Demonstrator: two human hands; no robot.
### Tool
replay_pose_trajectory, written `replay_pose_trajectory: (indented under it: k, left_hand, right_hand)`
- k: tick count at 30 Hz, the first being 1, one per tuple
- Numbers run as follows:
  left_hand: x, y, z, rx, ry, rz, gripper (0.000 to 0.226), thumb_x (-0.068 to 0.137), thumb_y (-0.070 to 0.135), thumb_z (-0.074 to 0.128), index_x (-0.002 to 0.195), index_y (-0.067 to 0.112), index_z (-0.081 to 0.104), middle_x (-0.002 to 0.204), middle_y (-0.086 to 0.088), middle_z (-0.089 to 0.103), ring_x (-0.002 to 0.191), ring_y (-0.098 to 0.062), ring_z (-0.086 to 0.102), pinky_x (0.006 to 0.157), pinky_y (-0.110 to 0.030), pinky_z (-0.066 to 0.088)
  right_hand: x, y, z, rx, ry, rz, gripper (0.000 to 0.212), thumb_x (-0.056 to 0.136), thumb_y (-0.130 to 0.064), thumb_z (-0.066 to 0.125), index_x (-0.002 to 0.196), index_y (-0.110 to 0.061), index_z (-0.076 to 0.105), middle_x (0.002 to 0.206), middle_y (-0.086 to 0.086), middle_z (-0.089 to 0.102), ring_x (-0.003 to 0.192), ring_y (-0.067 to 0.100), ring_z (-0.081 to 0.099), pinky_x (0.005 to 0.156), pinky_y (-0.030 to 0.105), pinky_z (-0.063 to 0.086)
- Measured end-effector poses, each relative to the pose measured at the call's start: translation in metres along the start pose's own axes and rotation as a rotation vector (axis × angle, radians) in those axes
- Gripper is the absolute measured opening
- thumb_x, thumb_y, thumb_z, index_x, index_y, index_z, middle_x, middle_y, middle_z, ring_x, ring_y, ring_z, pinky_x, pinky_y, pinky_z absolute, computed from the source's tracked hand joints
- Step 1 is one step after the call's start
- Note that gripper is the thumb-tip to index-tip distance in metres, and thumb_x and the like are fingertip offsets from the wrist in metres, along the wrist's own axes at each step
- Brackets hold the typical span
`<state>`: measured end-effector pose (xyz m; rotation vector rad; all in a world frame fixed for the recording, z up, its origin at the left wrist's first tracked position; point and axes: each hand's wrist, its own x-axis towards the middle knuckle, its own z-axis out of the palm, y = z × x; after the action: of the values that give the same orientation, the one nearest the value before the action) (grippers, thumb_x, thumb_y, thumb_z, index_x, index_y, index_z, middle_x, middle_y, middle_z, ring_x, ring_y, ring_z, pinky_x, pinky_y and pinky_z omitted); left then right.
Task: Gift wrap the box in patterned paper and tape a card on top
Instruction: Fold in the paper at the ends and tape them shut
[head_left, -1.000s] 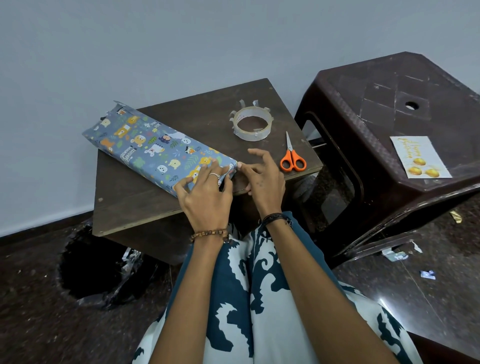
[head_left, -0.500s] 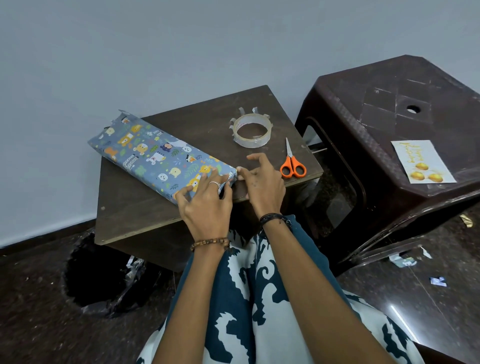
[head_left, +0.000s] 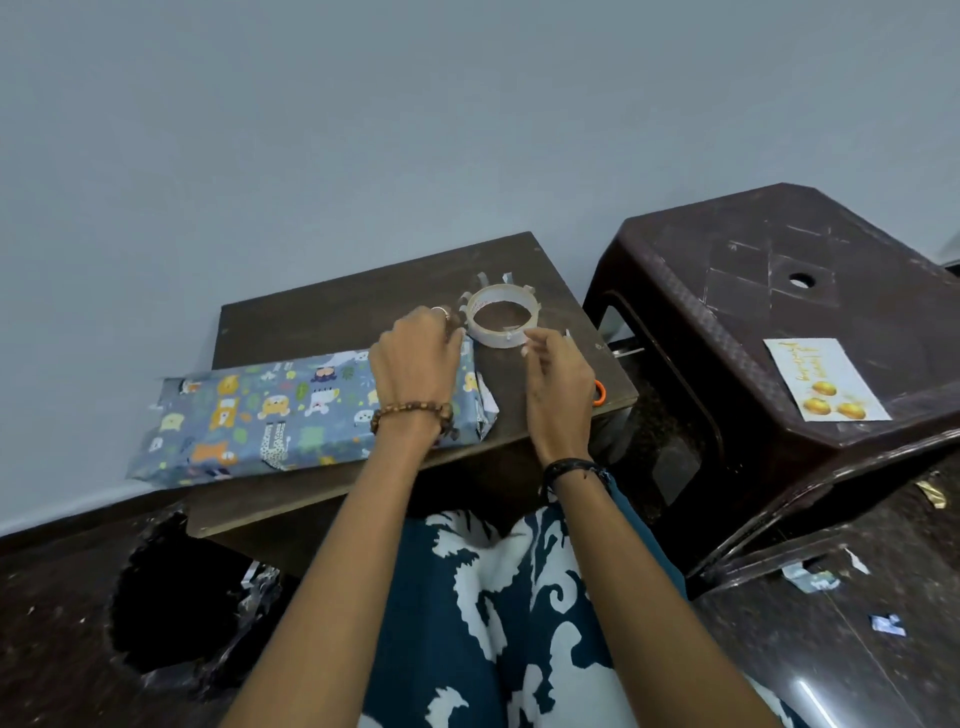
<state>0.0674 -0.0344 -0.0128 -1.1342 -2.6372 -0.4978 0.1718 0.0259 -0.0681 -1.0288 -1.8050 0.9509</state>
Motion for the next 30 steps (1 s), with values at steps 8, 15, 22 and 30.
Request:
replay_pose_trajectory:
  k: [8,15,22,30]
  left_hand:
    - [0.047,0.009,0.027,0.170,-0.217,0.425,0.026,0.089,0.034,0.055,0.110,0.025,0.068,0.152,0.008,0.025,0.136,-0.020,0.021,0.105,-0.039,0.018]
    - [0.053,0.014,0.032,0.269,-0.243,0.459,0.026,0.091,0.035,0.051,0.110,0.026,0.066,0.150,0.007,0.028,0.140,-0.021,0.012,0.109,-0.049,0.012]
    - [0.050,0.014,0.032,0.249,-0.304,0.480,0.026,0.091,0.038,0.050,0.108,0.028,0.067,0.152,0.009,0.023,0.142,-0.020,0.006,0.110,-0.050,0.006]
    - [0.043,0.020,0.034,0.283,-0.234,0.473,0.021,0.091,0.028,0.053,0.105,0.025,0.068,0.151,0.006,0.026,0.143,-0.020,0.006,0.111,-0.051,0.004]
  right_hand:
    - [0.039,0.011,0.011,-0.375,-0.073,-0.198,0.027,0.087,-0.006,0.055,0.112,-0.008,0.065,0.111,0.008,0.057,0.099,0.027,0.055,0.070,0.042,0.050]
    - [0.041,0.012,0.006,-0.413,-0.141,-0.195,0.016,0.091,-0.017,0.054,0.090,-0.010,0.068,0.102,0.002,0.057,0.096,0.018,0.051,0.063,0.027,0.035]
    - [0.036,0.012,0.002,-0.316,-0.157,-0.145,0.014,0.091,-0.016,0.053,0.088,-0.009,0.065,0.098,0.000,0.054,0.091,0.017,0.051,0.075,0.029,0.040]
    - [0.029,0.013,0.001,-0.441,-0.171,-0.164,0.014,0.090,-0.015,0.057,0.088,-0.004,0.066,0.097,0.007,0.053,0.092,0.023,0.051,0.084,0.040,0.046]
